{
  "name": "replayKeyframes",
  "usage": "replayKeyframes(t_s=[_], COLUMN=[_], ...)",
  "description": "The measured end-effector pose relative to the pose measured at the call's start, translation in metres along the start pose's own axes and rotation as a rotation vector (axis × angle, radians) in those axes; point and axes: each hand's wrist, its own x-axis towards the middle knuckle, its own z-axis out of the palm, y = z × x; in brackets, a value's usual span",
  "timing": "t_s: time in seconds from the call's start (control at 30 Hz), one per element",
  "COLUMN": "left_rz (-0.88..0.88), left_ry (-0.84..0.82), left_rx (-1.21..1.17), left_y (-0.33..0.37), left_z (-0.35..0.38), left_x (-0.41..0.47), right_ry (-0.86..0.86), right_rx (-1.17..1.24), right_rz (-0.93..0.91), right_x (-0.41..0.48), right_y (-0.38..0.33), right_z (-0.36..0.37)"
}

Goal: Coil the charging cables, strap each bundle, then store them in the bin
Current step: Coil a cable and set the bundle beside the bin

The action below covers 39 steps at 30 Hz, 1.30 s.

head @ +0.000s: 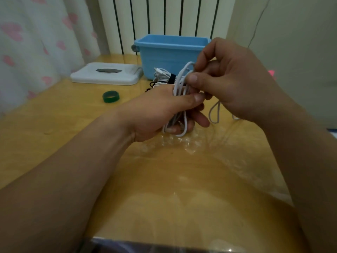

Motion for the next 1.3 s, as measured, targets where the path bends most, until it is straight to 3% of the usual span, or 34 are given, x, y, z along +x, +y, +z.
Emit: replayKeyframes(t_s=[0.1, 0.2, 0.37, 0.47, 0.67, 0.87, 0.97, 1.07, 1.2, 1.3], left_rz=[0.036, 0.065, 0.145, 0.144, 0.205, 0.066, 0.098, 0.182, 0.282, 0.308], left_ry=[0.007, 0.033, 0.33, 0.429, 0.428, 0.368, 0.335, 0.404, 0.511, 0.593], left_rx=[0.032, -0.175, -0.504, -0.47, -0.226, -0.326, -0.398, -0.47, -0.75, -0.801], left_y=[-0.003, -0.001, 0.004, -0.001, -0.006, -0.006, -0.002, 0.006, 0.009, 0.009], left_z=[0.0, 0.002, -0.015, -0.012, -0.003, -0.005, -0.006, -0.005, -0.017, -0.033], left_x=[0.0, 0.0, 0.003, 0.007, 0.013, 0.013, 0.008, 0.004, 0.004, 0.003], right_ry=[0.122, 0.185, 0.002, -0.051, -0.185, -0.093, -0.032, -0.038, -0.246, -0.407], right_rx=[-0.17, -0.241, -0.346, -0.286, -0.241, -0.213, -0.221, -0.221, -0.311, -0.298], right_rz=[-0.048, -0.035, 0.134, 0.155, 0.091, 0.015, 0.0, 0.025, 0.136, 0.237], right_x=[-0.001, 0.0, 0.001, -0.001, -0.006, -0.008, -0.008, -0.006, -0.004, -0.003], right_y=[-0.003, -0.002, 0.009, 0.007, -0.002, 0.002, 0.003, 0.001, -0.001, 0.0], right_z=[0.004, 0.002, -0.002, 0.011, 0.041, 0.049, 0.048, 0.046, 0.035, 0.021])
